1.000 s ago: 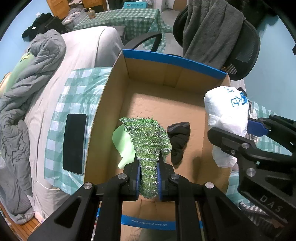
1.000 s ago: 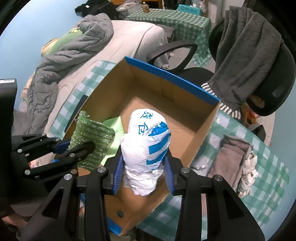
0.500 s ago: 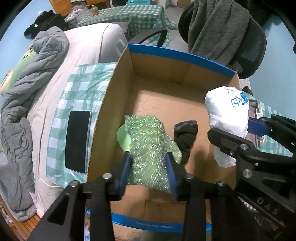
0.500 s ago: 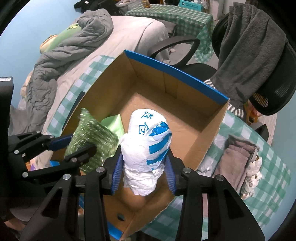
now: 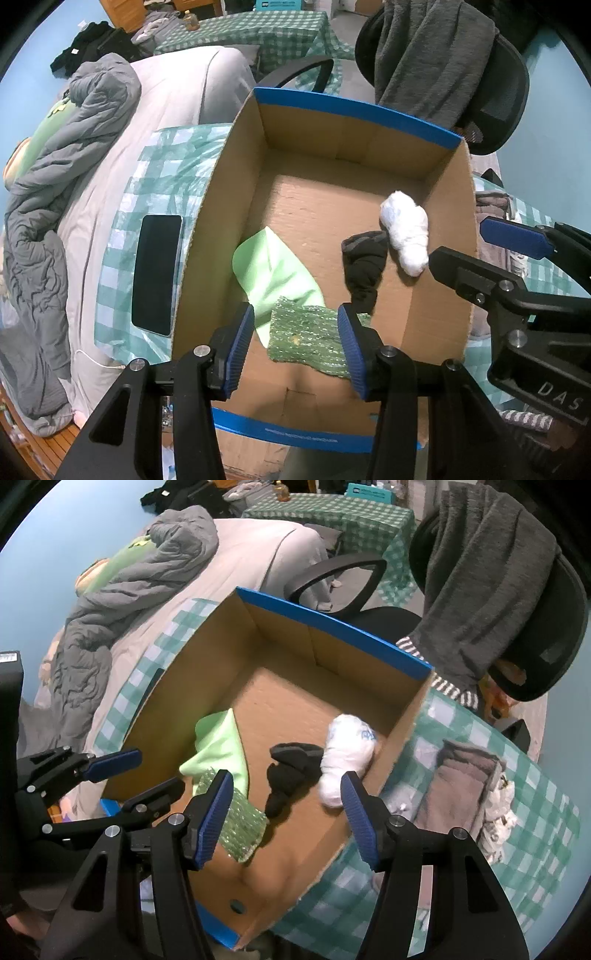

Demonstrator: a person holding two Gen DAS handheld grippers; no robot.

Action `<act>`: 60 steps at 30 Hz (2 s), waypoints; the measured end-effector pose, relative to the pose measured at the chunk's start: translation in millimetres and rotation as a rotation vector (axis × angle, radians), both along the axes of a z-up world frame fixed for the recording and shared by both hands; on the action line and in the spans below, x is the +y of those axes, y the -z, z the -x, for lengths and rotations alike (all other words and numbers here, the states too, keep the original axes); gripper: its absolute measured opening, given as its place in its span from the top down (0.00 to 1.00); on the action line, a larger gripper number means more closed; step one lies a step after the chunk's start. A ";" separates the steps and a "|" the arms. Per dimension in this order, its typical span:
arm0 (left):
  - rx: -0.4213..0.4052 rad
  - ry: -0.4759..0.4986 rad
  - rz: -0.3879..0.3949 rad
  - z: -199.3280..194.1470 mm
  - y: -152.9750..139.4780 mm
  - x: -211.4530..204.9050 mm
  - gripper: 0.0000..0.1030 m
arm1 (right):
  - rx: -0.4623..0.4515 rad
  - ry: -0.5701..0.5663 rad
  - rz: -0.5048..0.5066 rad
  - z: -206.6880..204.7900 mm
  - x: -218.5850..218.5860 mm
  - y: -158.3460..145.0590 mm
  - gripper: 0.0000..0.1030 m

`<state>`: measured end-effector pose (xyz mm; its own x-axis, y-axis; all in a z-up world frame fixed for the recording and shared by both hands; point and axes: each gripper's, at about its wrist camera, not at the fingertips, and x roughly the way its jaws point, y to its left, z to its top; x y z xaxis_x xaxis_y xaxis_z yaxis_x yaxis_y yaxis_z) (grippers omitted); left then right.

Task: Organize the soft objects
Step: 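Open both grippers to drop the scrubber pad and plastic bag into the box, then withdraw both open tools from the box back over the table items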

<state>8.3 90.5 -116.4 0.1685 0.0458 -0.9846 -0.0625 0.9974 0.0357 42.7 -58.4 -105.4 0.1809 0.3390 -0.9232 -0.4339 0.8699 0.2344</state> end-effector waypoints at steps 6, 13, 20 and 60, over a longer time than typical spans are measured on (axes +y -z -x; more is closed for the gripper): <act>-0.007 0.019 0.006 2.7 -7.5 -14.2 0.53 | -0.010 0.028 -0.003 3.9 -16.4 -6.0 0.40; -0.020 0.052 0.016 3.2 -16.3 -34.0 0.53 | -0.016 0.066 -0.007 9.7 -37.0 -10.5 0.40; -0.034 0.090 0.027 2.9 -23.8 -54.7 0.53 | -0.017 0.116 -0.011 15.9 -63.4 -15.1 0.40; 0.040 0.309 0.086 -10.2 11.5 -182.9 0.47 | 0.048 0.404 0.034 48.1 -217.0 23.5 0.40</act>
